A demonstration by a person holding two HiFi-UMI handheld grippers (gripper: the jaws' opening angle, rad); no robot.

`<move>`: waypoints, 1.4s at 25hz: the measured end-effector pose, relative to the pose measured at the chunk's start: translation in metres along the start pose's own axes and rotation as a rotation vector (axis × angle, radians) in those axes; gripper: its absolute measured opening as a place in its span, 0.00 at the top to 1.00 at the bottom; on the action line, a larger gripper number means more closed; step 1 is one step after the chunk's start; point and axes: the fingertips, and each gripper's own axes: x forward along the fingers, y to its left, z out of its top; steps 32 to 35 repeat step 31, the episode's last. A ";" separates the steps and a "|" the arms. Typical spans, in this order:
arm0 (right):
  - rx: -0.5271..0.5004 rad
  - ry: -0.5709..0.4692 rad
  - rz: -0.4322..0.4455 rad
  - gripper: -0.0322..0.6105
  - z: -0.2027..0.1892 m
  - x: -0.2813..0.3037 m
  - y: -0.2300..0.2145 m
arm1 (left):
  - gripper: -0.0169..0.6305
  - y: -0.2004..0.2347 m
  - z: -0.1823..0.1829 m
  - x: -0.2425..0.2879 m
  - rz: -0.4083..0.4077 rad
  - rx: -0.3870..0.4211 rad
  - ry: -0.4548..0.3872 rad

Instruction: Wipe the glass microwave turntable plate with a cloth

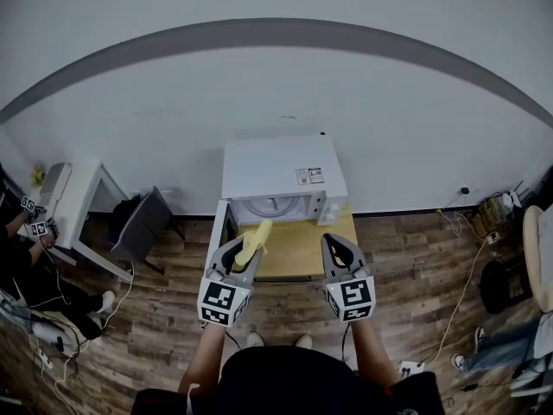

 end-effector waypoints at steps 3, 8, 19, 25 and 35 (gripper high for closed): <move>-0.001 -0.005 0.001 0.94 0.000 0.000 0.000 | 0.79 0.003 0.003 -0.001 0.007 0.012 0.001; -0.007 -0.014 0.021 0.94 0.002 -0.003 0.003 | 0.78 0.000 0.007 -0.002 0.005 0.029 0.011; -0.023 -0.012 0.036 0.94 0.003 -0.001 0.007 | 0.79 -0.005 0.010 -0.002 -0.010 0.078 0.011; -0.021 -0.020 0.035 0.94 0.005 0.001 0.007 | 0.78 -0.004 0.011 -0.002 -0.008 0.059 0.013; -0.006 -0.016 0.035 0.94 0.004 -0.002 0.009 | 0.78 -0.006 0.012 -0.006 -0.005 0.068 -0.001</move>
